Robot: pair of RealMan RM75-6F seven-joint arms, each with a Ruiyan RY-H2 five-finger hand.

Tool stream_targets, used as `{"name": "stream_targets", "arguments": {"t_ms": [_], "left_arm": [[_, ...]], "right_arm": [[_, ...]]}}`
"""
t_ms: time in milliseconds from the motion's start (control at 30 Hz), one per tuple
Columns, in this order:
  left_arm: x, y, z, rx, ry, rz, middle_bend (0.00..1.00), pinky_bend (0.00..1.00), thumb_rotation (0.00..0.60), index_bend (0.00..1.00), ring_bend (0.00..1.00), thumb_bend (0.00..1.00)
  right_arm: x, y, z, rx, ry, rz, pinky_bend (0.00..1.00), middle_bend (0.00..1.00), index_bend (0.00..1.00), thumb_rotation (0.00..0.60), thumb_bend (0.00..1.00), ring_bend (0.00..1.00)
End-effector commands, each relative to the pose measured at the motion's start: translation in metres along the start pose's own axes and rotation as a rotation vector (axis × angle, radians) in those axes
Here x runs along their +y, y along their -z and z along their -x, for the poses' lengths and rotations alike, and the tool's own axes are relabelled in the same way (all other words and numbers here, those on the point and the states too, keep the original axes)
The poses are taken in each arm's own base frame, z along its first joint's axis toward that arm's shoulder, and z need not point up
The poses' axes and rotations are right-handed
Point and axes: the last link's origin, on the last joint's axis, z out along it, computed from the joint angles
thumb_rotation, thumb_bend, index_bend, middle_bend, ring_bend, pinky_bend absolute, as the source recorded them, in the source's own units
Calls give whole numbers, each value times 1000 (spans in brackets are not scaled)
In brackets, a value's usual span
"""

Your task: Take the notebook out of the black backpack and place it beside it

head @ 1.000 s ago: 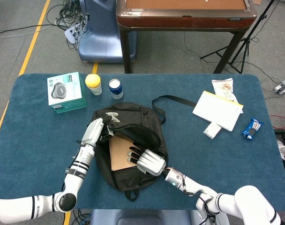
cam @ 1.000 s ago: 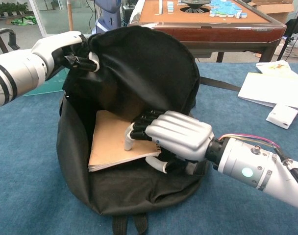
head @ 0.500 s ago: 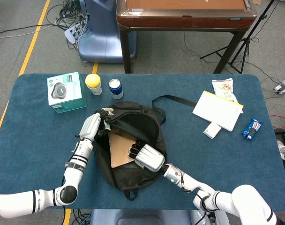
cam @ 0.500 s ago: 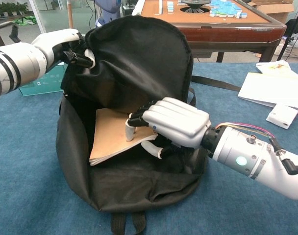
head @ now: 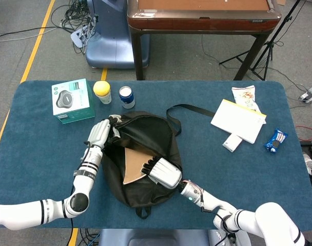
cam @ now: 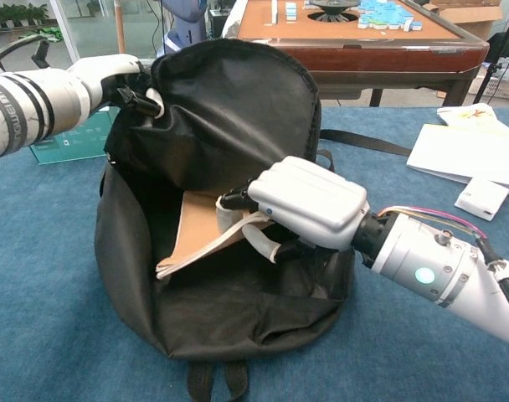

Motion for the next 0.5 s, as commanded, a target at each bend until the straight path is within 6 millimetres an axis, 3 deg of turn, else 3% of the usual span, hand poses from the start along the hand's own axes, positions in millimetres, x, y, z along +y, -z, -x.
{"name": "stream_targets", "arguments": {"t_ms": [33, 233, 500], "left_arm": [[0, -2, 0, -2, -3, -5, 187, 112, 600, 412, 189, 774], [0, -3, -1, -7, 0, -9, 181, 112, 600, 411, 186, 773], [1, -1, -1, -17, 14, -7, 177, 112, 600, 407, 181, 771]], "right_arm": [[0, 4, -5, 23, 4, -11, 555, 613, 922, 600, 724, 530], [-1, 14, -23, 82, -13, -32, 599, 652, 945, 600, 732, 572], [3, 47, -67, 184, -57, -30, 609, 661, 945, 600, 735, 583]]}}
